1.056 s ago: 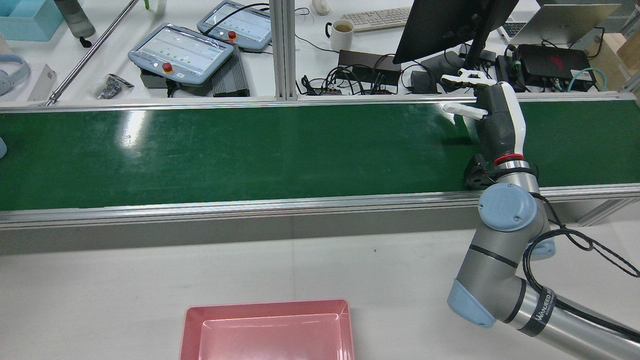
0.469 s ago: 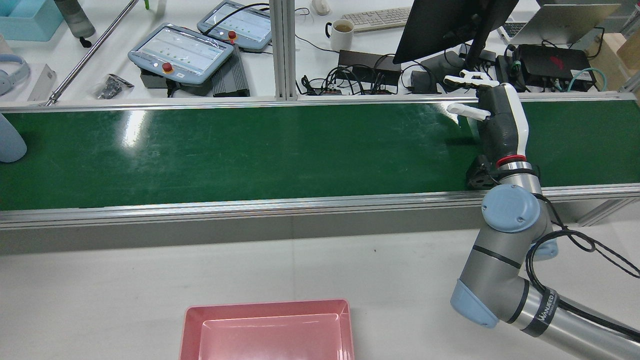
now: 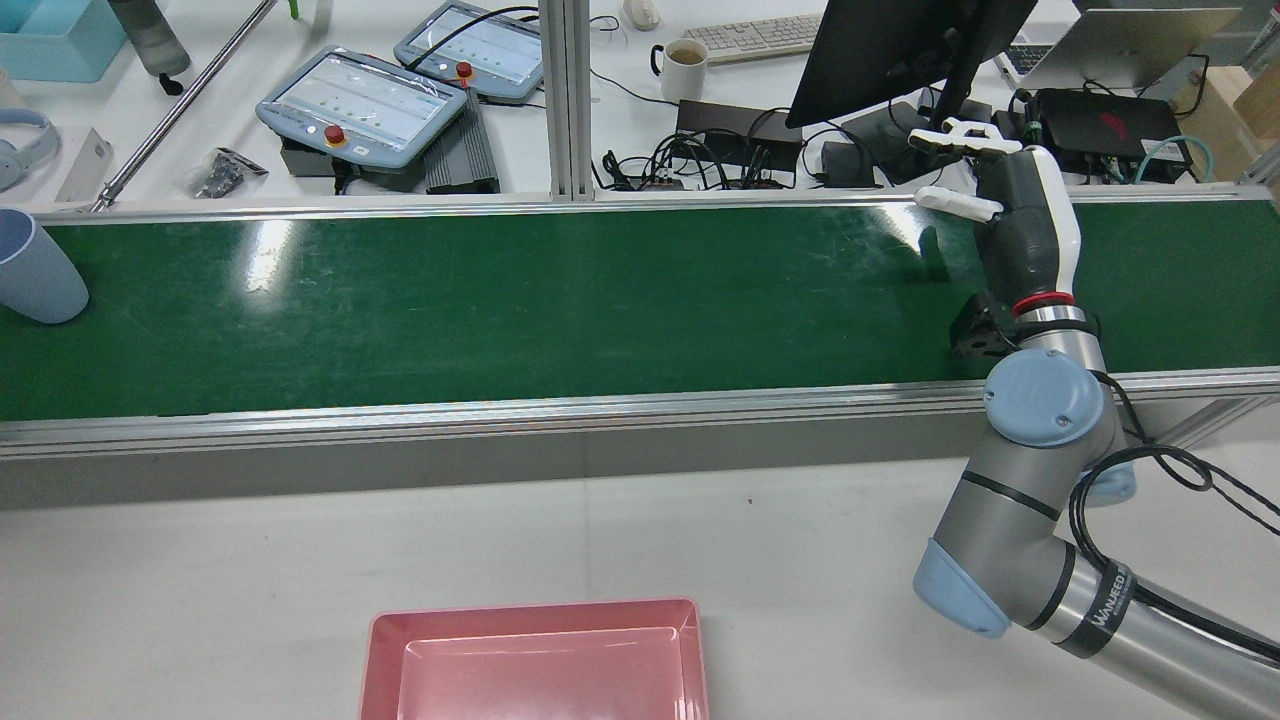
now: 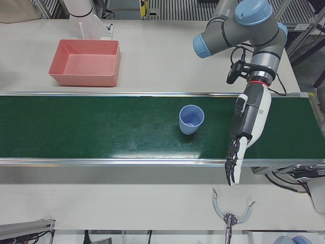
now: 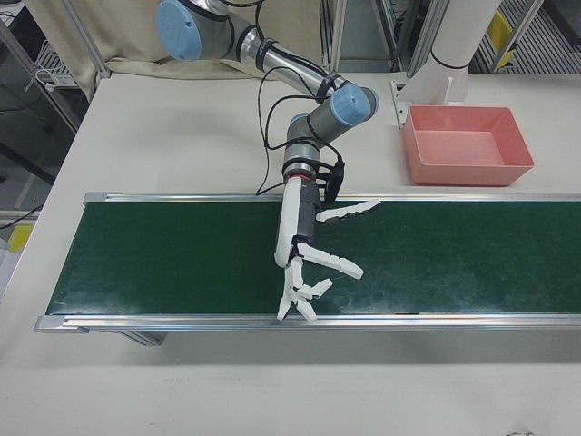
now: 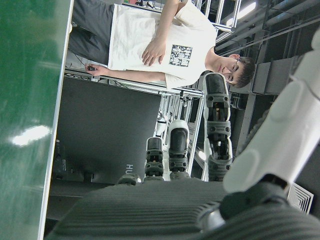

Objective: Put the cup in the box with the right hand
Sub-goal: 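Wait with the open right hand as the blue cup rides closer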

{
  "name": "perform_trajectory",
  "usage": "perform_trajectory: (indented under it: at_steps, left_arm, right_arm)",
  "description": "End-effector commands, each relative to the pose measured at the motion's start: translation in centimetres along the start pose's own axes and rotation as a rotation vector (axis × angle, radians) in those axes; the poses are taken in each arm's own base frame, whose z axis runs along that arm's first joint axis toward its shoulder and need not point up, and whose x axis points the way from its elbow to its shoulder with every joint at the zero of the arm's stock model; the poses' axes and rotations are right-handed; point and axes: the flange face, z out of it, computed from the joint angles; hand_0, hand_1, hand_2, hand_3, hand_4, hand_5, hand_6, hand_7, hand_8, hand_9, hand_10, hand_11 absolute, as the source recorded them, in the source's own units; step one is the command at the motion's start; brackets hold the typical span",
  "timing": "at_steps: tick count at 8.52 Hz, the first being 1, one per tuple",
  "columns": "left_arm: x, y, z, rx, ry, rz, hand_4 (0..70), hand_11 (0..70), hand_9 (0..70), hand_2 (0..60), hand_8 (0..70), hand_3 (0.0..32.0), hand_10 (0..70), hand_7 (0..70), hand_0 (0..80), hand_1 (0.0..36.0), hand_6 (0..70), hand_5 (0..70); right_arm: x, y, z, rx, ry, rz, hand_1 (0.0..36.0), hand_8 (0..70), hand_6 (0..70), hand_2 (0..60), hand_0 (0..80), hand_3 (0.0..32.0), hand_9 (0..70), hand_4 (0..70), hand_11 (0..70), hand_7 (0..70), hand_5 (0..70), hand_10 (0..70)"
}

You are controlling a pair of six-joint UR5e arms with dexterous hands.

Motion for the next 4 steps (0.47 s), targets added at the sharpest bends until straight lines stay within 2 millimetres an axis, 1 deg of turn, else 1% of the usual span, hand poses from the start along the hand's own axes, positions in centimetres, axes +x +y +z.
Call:
perform_trajectory:
  at_steps: [1, 2, 3, 4]
  left_arm:
    - [0.0, 0.0, 0.0, 0.000, 0.000, 0.000, 0.0, 0.0, 0.0, 0.0, 0.0, 0.0, 0.0, 0.0, 0.0, 0.0, 0.0, 0.0]
    - [0.0, 0.0, 0.0, 0.000, 0.000, 0.000, 0.0, 0.0, 0.0, 0.0, 0.0, 0.0, 0.0, 0.0, 0.0, 0.0, 0.0, 0.0]
    - [0.0, 0.0, 0.0, 0.000, 0.000, 0.000, 0.0, 0.0, 0.0, 0.0, 0.0, 0.0, 0.0, 0.0, 0.0, 0.0, 0.0, 0.0]
    - [0.1, 0.1, 0.0, -0.001, 0.001, 0.000, 0.0, 0.0, 0.0, 0.0, 0.0, 0.0, 0.0, 0.0, 0.0, 0.0, 0.0, 0.0]
  right_arm:
    - [-0.4, 0.7, -0.1, -0.009, -0.001, 0.011, 0.0, 6.7, 12.9, 0.0, 48.0, 0.0, 21.6, 70.0, 0.0, 66.6, 0.0, 0.0]
    - [-0.7, 1.6, -0.7, -0.008, 0.009, 0.007, 0.1, 6.6, 12.4, 0.0, 48.5, 0.0, 21.0, 68.4, 0.0, 64.2, 0.2, 0.0]
    - [-0.8, 2.3, -1.3, -0.007, 0.017, 0.006, 1.1, 6.6, 12.3, 0.0, 49.3, 0.0, 20.8, 67.3, 0.0, 63.6, 0.6, 0.0]
    - [-0.8, 2.5, -1.5, -0.010, 0.021, 0.010, 1.0, 6.6, 12.2, 0.0, 49.2, 0.0, 20.8, 66.6, 0.0, 63.3, 0.6, 0.0]
